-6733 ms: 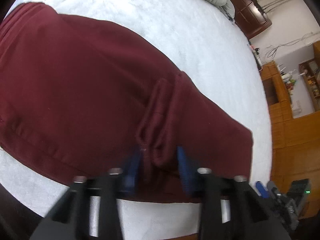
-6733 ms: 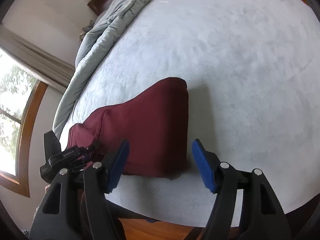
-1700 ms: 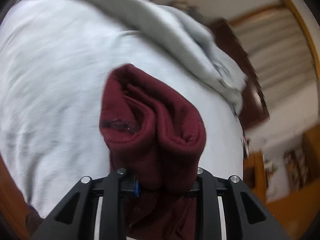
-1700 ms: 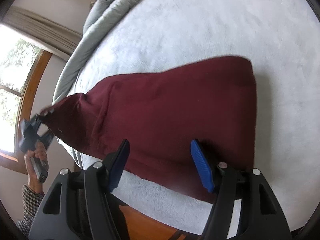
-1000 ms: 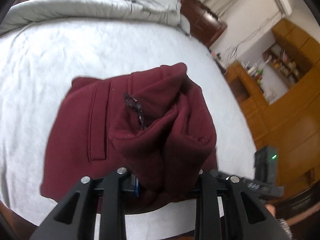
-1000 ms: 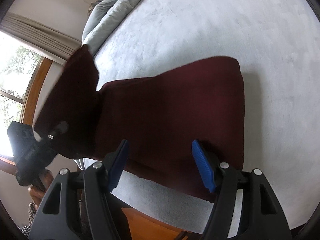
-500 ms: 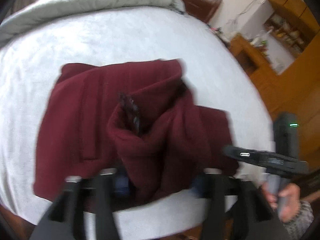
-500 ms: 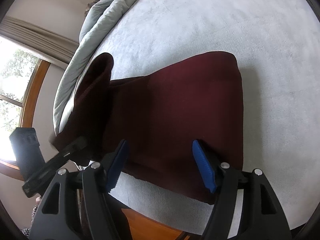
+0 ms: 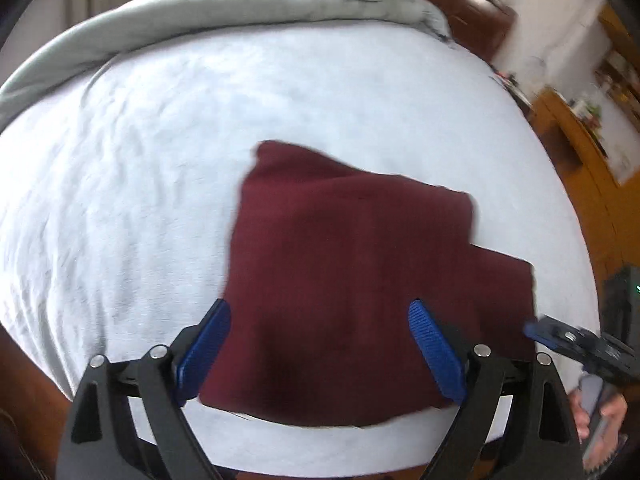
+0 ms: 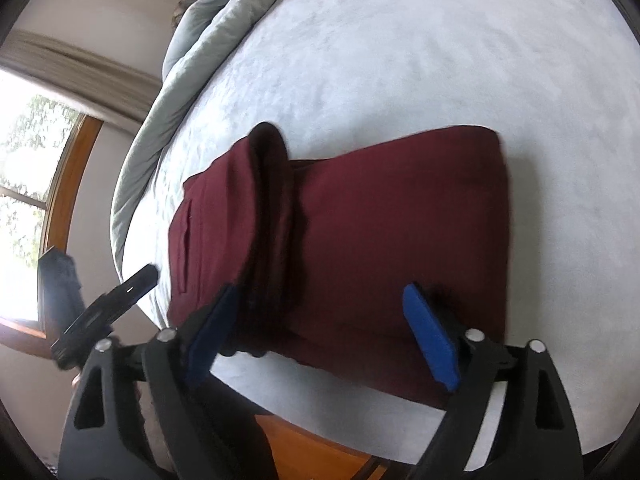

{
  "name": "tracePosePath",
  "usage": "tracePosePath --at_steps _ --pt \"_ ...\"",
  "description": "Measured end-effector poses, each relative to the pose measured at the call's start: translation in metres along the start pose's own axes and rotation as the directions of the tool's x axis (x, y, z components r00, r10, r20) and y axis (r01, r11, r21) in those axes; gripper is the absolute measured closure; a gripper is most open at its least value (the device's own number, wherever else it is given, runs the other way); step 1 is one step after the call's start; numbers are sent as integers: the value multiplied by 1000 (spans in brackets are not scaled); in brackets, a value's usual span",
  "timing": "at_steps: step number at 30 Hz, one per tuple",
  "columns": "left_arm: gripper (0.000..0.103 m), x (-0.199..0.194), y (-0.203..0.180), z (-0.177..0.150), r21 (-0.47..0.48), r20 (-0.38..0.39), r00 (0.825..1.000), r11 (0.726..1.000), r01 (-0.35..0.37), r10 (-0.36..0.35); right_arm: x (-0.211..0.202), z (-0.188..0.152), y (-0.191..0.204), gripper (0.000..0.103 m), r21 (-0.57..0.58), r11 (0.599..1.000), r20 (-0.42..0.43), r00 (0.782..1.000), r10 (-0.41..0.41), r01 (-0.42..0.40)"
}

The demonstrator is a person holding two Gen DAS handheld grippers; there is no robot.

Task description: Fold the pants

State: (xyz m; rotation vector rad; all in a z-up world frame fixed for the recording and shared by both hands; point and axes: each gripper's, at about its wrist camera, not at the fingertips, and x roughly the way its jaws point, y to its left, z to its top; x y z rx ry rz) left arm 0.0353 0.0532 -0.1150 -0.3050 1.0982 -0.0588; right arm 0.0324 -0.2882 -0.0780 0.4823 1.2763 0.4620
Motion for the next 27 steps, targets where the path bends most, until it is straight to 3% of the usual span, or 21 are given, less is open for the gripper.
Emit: tracePosePath --at_steps 3,9,16,19,20,25,26,27 --pt "12 3 31 1 -39 -14 1000 999 -8 7 15 4 17 13 -17 1000 -41 999 8 -9" --pt "12 11 37 6 -25 -31 999 1000 -11 10 53 11 34 11 -33 999 -129 991 -22 18" --pt "12 17 42 10 -38 -31 1000 999 3 -4 74 12 52 8 -115 990 -115 989 -95 82" --pt "12 18 46 11 -40 -36 999 999 -12 11 77 8 67 16 -171 984 -116 991 -62 42" --pt "12 18 47 11 -40 -36 999 999 -8 7 81 6 72 27 -191 982 -134 990 -41 15" --pt "12 20 51 11 -30 -32 999 1000 -8 7 90 6 77 27 -200 980 -134 990 -47 19" --pt "12 20 51 12 -28 -31 1000 1000 -8 8 89 8 74 35 -184 983 -133 990 -36 11" --pt "12 20 50 12 -25 -29 999 1000 -13 13 89 10 72 54 -181 983 -127 991 -31 7"
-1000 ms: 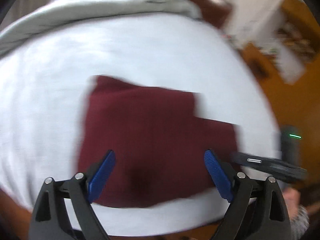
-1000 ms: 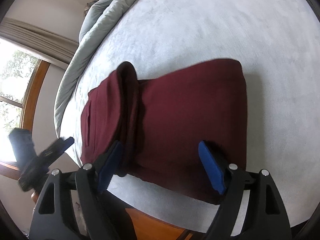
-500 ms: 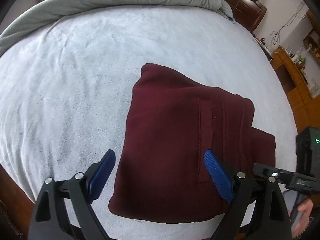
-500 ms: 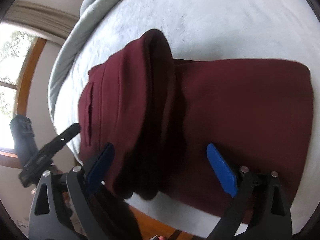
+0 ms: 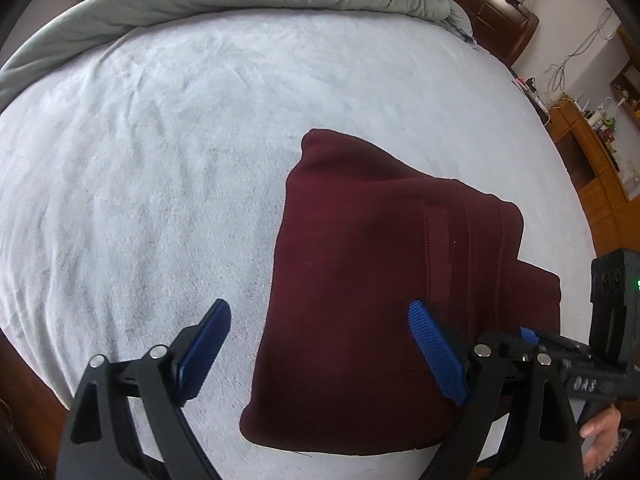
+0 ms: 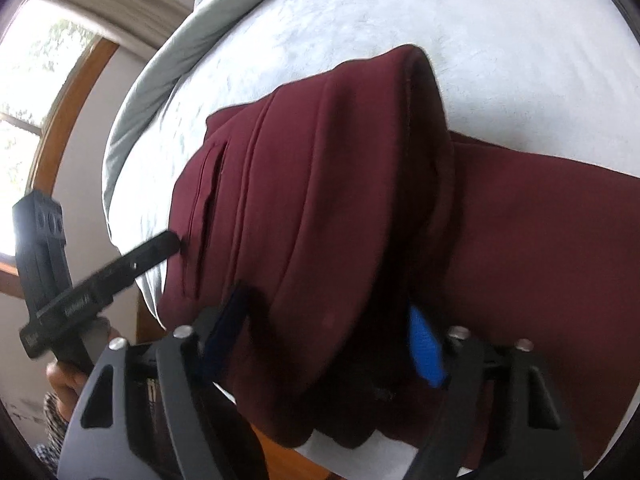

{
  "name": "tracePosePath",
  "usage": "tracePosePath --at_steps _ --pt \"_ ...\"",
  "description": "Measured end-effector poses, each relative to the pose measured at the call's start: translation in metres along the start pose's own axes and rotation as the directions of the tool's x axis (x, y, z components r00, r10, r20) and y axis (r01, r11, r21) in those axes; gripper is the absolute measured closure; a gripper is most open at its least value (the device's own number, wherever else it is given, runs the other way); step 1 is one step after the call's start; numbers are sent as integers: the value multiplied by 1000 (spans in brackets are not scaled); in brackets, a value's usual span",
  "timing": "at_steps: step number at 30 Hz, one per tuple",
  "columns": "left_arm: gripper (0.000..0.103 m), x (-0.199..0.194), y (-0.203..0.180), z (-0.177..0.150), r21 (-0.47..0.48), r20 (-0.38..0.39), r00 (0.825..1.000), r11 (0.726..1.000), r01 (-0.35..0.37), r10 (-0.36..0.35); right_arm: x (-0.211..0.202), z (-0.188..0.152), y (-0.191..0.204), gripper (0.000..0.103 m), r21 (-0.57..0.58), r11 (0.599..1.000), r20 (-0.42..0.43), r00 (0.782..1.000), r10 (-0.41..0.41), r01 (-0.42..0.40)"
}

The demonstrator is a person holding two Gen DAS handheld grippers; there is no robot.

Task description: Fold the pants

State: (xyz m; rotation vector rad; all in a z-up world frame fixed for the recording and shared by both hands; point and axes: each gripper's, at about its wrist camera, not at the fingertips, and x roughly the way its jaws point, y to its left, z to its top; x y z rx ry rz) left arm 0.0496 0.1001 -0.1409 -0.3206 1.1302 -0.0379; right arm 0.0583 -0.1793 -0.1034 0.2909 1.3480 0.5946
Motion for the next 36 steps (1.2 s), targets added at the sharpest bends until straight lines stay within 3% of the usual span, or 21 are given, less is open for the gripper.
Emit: tracePosePath --at_steps 2,5,10,18,25,31,36 --pt "12 0 0 0 3 3 1000 1000 -7 7 -3 2 -2 75 -1 998 -2 998 59 -59" --pt "12 -3 -3 0 9 9 1000 1000 -17 17 -14 1 1 80 -23 996 16 996 82 -82" --pt "11 -11 -9 -2 16 25 1000 1000 -15 14 -45 0 4 81 -13 988 59 986 156 -156" --pt "10 -27 -31 1 63 62 998 998 16 -20 -102 -7 -5 81 -29 991 117 984 137 -134" --pt "10 -31 -51 2 102 71 997 994 32 -39 -138 -21 -45 81 33 994 155 983 97 -103" --pt "9 -32 -64 0 125 71 997 992 33 -43 -133 -33 -68 81 97 994 151 988 33 -48" --pt "9 -32 -74 -2 148 73 997 989 28 -39 -100 -46 -87 81 148 989 74 996 -40 29"
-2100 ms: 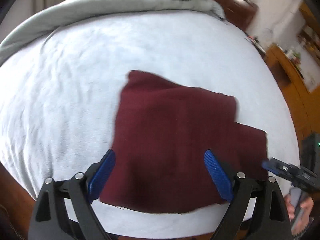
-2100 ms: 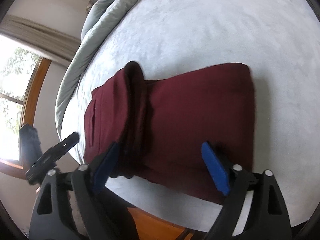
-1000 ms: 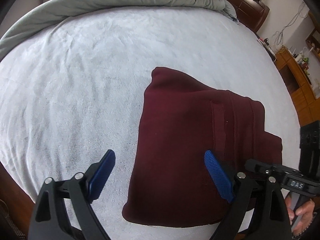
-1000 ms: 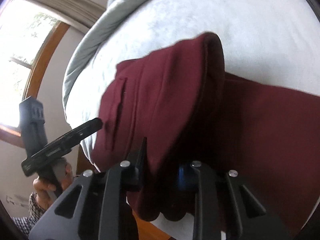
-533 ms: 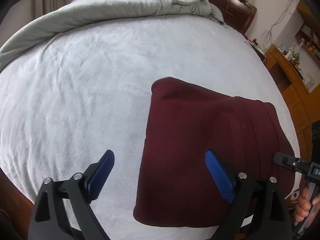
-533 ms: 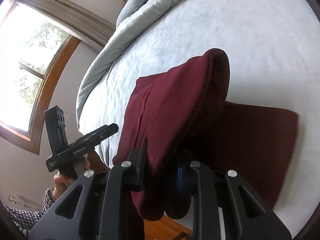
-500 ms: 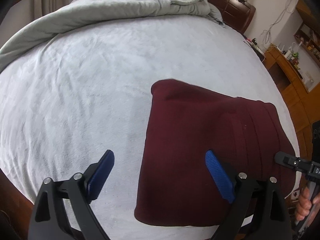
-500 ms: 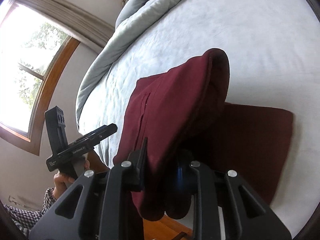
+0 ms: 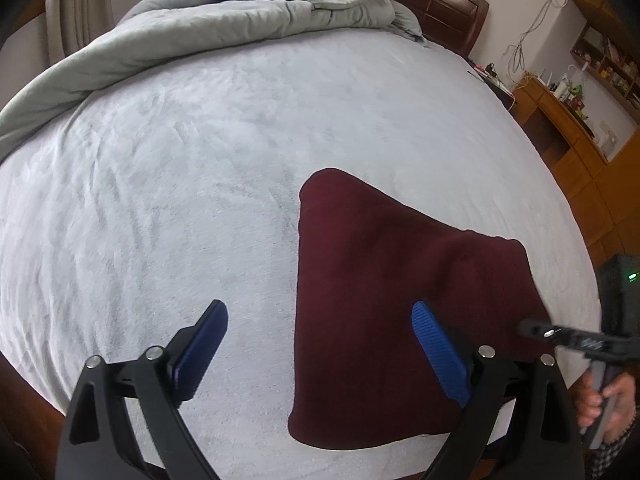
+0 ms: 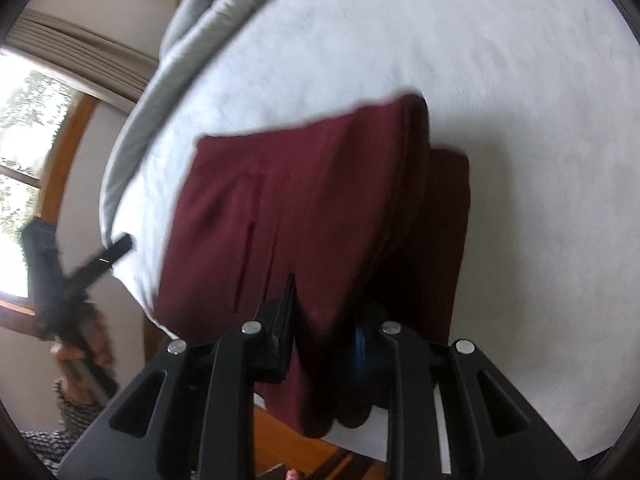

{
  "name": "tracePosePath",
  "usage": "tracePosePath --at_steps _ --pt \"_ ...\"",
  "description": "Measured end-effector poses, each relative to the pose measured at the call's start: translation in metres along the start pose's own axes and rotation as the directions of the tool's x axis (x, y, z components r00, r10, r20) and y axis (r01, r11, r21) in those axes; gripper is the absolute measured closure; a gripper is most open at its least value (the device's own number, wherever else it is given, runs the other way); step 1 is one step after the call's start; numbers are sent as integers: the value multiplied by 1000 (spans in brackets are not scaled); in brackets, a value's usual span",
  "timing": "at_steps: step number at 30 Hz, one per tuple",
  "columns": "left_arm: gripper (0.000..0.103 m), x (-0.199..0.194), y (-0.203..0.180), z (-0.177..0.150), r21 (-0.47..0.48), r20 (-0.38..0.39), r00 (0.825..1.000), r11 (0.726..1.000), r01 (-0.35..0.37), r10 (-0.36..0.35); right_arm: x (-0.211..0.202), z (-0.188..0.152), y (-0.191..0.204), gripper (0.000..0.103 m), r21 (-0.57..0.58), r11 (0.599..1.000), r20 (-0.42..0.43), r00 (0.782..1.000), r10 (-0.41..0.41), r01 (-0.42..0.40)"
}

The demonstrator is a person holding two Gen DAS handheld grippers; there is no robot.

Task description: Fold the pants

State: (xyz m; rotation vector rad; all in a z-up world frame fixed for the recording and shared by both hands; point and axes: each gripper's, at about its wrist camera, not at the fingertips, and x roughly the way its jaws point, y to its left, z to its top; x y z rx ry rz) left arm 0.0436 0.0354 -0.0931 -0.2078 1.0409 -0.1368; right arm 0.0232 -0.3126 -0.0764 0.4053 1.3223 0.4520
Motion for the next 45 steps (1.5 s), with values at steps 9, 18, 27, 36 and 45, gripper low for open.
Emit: tracePosePath --at_steps 9,18,27,36,45 --pt "8 6 0 0 -4 -15 1000 1000 -3 3 -3 -6 5 81 -20 999 21 999 27 -26" --pt "8 11 2 -7 -16 -47 999 1000 -14 13 -6 -1 6 64 -40 999 3 1000 -20 20" --pt "8 18 0 -11 -36 -79 997 999 10 -13 -32 56 -17 46 46 998 102 994 38 -43" --pt "8 21 -6 -16 -26 -98 995 1000 6 -9 6 99 -33 96 101 989 55 993 104 -109" --pt "8 28 -11 -15 -14 -113 993 1000 11 -12 -5 89 -59 96 191 980 106 994 35 -55"
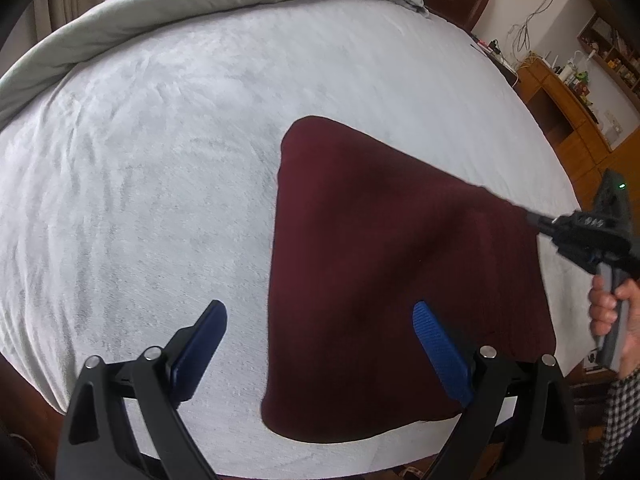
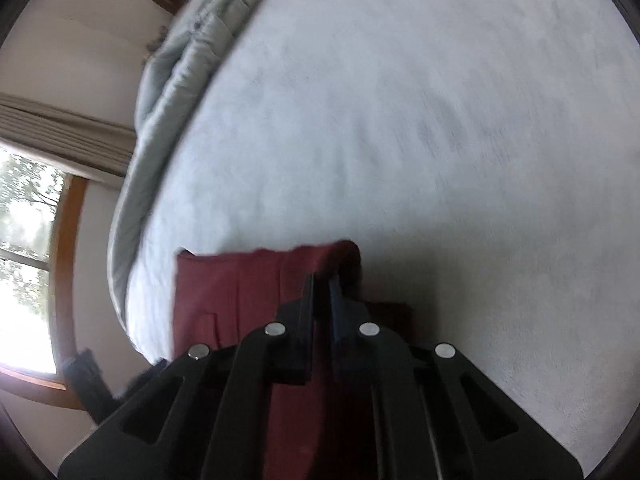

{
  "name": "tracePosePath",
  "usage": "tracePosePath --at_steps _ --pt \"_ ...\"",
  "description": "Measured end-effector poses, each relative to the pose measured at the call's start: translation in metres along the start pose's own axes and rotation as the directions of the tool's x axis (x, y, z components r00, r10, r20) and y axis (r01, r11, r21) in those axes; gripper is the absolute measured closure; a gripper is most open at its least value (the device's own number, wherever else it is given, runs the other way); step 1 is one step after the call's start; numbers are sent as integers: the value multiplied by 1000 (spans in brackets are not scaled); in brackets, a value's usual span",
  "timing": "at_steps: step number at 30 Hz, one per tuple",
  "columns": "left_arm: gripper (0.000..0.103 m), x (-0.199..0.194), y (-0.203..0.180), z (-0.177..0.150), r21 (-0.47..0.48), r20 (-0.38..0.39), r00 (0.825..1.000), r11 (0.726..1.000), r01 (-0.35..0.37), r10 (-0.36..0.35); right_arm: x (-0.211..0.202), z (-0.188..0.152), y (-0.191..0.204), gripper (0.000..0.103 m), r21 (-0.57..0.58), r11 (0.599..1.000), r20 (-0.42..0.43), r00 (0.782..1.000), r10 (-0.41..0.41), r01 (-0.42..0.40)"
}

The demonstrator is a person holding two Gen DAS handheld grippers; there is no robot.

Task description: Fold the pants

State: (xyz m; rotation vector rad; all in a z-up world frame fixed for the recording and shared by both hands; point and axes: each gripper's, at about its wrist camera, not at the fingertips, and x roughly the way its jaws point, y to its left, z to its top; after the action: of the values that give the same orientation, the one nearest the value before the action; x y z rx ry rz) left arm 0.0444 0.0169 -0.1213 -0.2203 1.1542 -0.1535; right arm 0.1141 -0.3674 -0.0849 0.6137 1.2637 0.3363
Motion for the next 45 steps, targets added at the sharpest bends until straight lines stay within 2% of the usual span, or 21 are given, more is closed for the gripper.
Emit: tracePosePath --at_steps 1,4,5,6,10,12,16,17,18,22,24,26,30,32,33,34,36,37,39,45 --pt "8 0 -1 0 5 -1 1000 1000 -1 1 4 -3 0 95 1 1000 -2 1000 3 -3" --pt "8 -1 -4 -2 22 -2 1000 1000 -8 8 2 -8 7 78 -16 1000 3 1000 25 -25" --pt "8 -1 -5 -3 24 -3 1000 1000 -10 10 -4 -12 10 67 -29 999 5 999 44 -44" --pt "8 -1 -4 -4 22 -5 1000 1000 -11 11 -9 -15 12 64 -42 998 10 999 52 -51" --pt "8 -3 -1 -7 8 -6 1000 1000 -16 16 -32 -49 18 61 -64 996 -14 998 66 -67" --pt "8 -3 0 -10 2 -8 1000 1000 -20 20 -43 -74 18 53 -74 994 -39 996 77 -80" --pt "8 -3 3 -16 -18 -22 1000 1000 -19 18 -49 -114 17 50 -64 992 -82 991 103 -108" --pt "8 -3 3 -17 -23 -24 1000 1000 -16 15 -47 -122 16 46 -52 992 -94 989 114 -119" --pt "8 -4 3 -18 -25 -25 1000 1000 -13 12 -45 -127 16 43 -45 992 -101 988 117 -122" --pt "8 -8 -4 -22 -11 -30 1000 1000 -6 6 -29 -134 13 43 -4 992 -118 985 128 -130" --pt "8 -10 -8 -24 1 -30 1000 1000 -9 9 -17 -131 13 39 18 990 -132 981 141 -139" --pt "8 -10 -10 -25 1 -32 999 1000 -9 9 -12 -127 15 41 10 991 -129 983 130 -130" --pt "7 -11 -14 -27 8 -31 999 1000 -13 13 -18 -127 28 73 -82 991 -125 988 93 -104" --pt "7 -10 -17 -31 6 -36 999 1000 -18 18 -20 -129 30 74 -96 989 -125 987 99 -111" --pt "7 -10 -18 -30 3 -39 999 1000 -16 16 -20 -127 29 66 -92 989 -124 987 103 -115" --pt "7 -9 -18 -29 0 -43 999 1000 -12 12 -18 -126 28 63 -74 990 -125 986 111 -120" --pt "7 -6 -21 -31 0 -50 999 1000 -10 10 -11 -123 26 62 -46 988 -138 981 138 -146" --pt "7 -5 -21 -31 2 -54 998 1000 -11 11 -7 -121 26 63 -42 987 -139 979 147 -154" --pt "7 -2 -20 -32 8 -67 998 1000 -17 18 -3 -118 25 80 -36 985 -140 976 164 -171" --pt "7 -3 5 -31 -40 -81 996 999 -25 22 -41 -108 25 85 -57 972 -67 972 223 -227"
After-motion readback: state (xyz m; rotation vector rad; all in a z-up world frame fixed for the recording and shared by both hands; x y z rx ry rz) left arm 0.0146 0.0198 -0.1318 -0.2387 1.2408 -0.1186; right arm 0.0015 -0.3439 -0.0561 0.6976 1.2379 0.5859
